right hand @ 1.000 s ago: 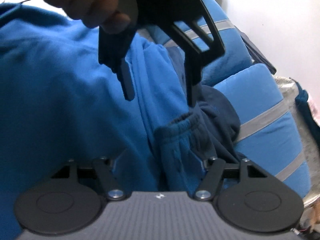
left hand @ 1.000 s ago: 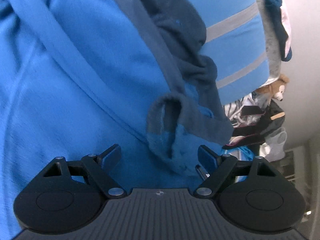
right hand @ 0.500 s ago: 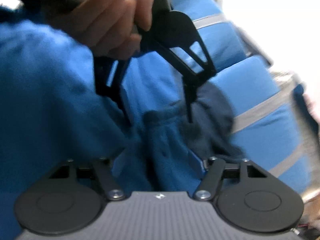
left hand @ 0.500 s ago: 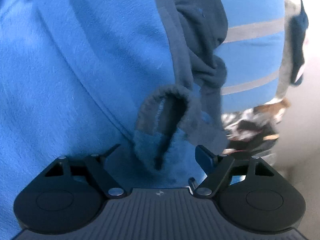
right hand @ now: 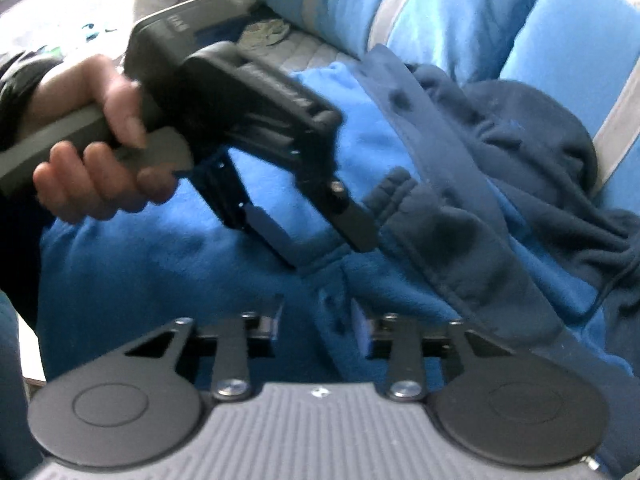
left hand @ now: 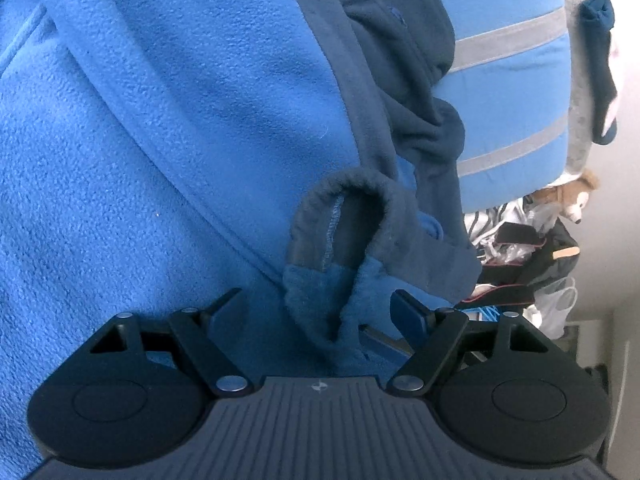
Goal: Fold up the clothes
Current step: 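Close the left gripper on the cuff beside the right gripper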
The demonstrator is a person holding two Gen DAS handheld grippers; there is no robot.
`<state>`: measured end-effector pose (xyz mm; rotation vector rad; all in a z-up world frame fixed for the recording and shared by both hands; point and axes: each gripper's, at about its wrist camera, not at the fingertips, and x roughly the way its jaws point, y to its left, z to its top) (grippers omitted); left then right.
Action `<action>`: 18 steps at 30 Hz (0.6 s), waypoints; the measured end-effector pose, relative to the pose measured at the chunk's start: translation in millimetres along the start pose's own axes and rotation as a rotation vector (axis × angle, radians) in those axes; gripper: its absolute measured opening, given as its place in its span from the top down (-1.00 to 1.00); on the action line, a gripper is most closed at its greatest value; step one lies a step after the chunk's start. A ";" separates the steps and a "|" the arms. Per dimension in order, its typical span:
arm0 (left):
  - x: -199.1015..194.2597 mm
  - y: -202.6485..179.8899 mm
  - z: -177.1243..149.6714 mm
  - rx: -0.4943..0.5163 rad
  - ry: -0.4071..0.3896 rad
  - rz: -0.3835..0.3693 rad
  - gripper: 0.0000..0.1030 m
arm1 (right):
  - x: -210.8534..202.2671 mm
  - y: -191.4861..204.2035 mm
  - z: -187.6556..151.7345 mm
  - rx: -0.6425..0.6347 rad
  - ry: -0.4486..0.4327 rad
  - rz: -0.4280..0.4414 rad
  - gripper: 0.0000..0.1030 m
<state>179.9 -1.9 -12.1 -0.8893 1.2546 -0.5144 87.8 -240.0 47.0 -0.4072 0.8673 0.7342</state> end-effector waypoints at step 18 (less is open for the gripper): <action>12.4 1.3 -9.3 -0.129 0.051 -0.112 -0.29 | 24.8 125.1 -55.5 -0.438 -0.060 -0.540 0.88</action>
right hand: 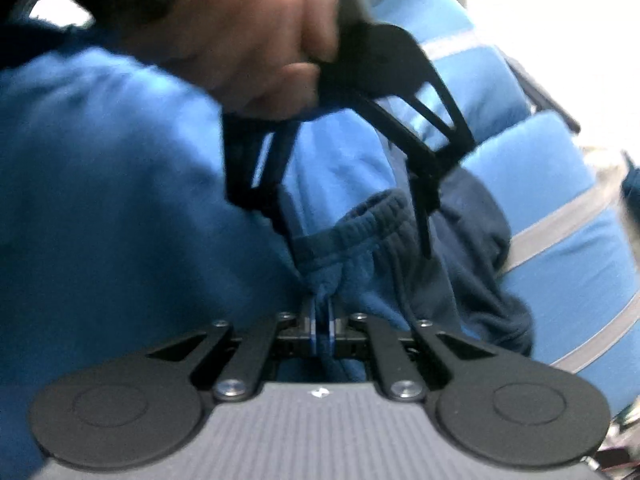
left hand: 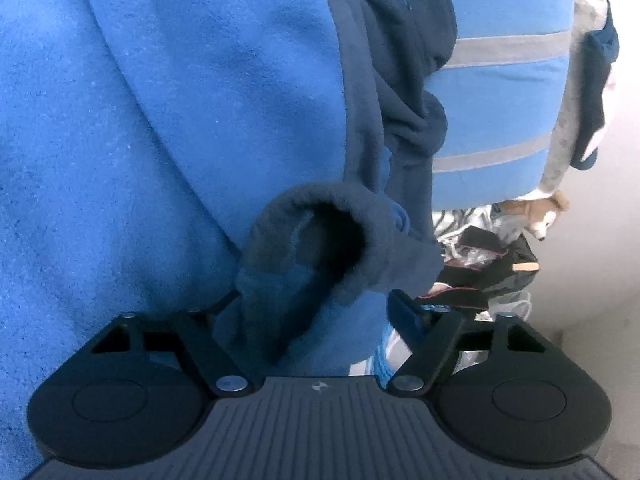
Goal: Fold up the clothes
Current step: 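Close the left gripper on the cuff beside the right gripper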
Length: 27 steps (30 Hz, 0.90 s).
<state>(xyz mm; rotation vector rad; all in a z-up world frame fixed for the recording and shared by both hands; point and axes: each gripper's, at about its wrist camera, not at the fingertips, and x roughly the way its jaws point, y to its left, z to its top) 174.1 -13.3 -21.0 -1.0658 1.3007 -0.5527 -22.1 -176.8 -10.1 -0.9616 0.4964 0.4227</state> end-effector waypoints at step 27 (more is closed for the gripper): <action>-12.2 -24.3 -3.6 0.091 -0.038 -0.026 0.76 | -12.8 18.3 -1.8 -0.098 -0.008 -0.242 -0.22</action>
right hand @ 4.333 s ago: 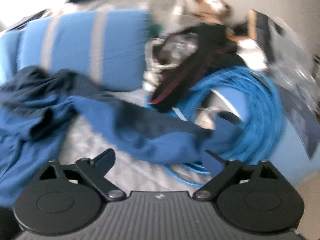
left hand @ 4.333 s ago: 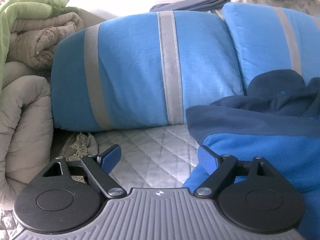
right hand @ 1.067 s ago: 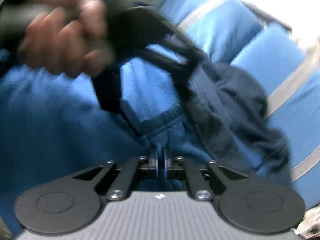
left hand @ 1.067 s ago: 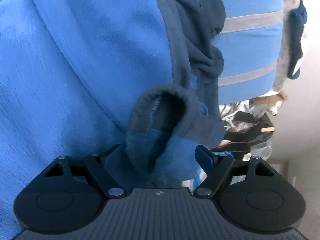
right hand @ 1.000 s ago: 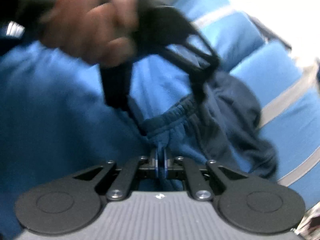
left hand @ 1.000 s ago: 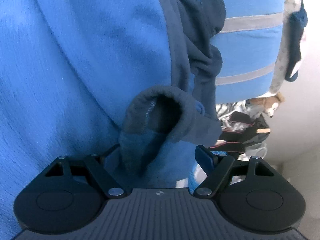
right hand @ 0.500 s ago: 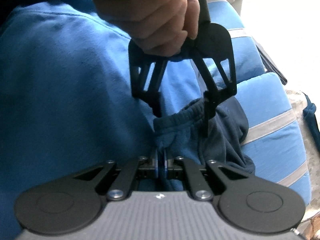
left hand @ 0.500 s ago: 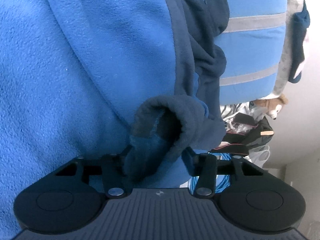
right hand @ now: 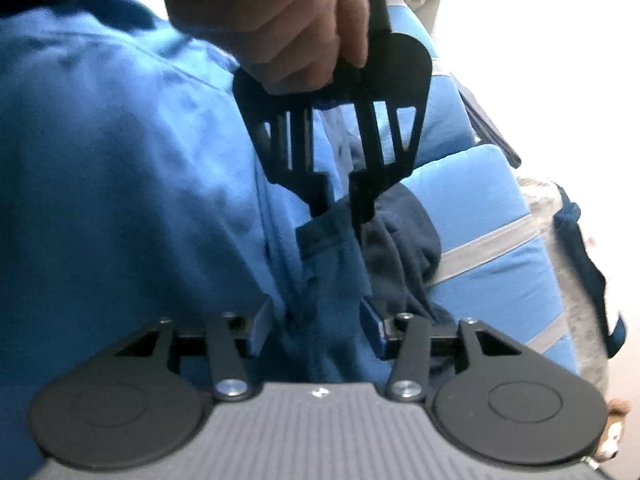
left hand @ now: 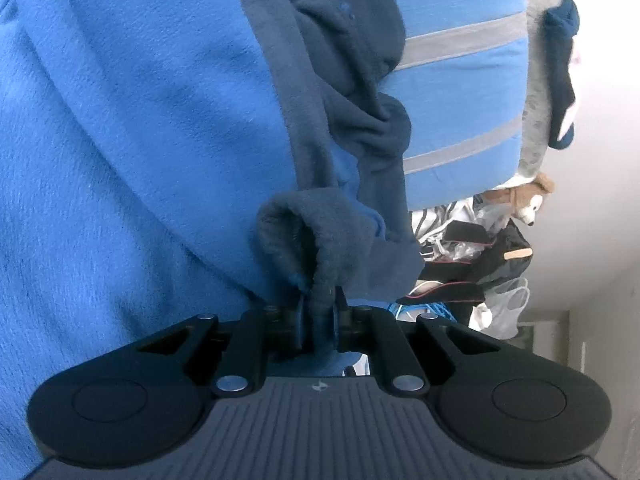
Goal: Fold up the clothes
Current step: 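Close the left gripper on the cuff beside the right gripper, then open the right gripper and release the cuff while the left gripper holds it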
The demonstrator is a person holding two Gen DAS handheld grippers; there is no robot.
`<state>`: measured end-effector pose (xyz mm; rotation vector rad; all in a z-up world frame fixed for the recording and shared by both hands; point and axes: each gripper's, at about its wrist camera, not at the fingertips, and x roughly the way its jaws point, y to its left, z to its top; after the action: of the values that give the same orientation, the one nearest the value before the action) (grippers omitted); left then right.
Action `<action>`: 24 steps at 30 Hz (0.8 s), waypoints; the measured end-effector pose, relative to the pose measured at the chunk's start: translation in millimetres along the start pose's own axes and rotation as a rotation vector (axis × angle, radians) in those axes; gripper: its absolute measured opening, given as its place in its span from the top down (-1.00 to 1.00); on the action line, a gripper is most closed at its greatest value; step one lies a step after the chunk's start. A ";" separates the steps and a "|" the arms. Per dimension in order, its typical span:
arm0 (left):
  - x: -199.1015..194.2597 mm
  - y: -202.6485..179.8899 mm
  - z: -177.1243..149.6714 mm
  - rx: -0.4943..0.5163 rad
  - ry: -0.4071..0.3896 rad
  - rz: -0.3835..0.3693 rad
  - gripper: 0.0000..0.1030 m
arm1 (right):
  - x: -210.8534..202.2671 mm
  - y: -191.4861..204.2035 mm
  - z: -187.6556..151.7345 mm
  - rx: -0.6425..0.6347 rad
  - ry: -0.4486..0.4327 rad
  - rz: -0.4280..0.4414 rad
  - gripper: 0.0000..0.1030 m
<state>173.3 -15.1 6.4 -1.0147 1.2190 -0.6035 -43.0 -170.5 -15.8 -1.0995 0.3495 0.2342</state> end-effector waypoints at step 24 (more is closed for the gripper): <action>15.0 15.7 -2.2 -0.124 0.009 -0.081 -0.32 | 5.9 -46.9 9.7 0.278 0.005 0.057 0.87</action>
<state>173.3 -21.2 -14.5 -1.1714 1.2396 -0.6019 -19.3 -182.3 24.6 -0.8169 0.4047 0.2258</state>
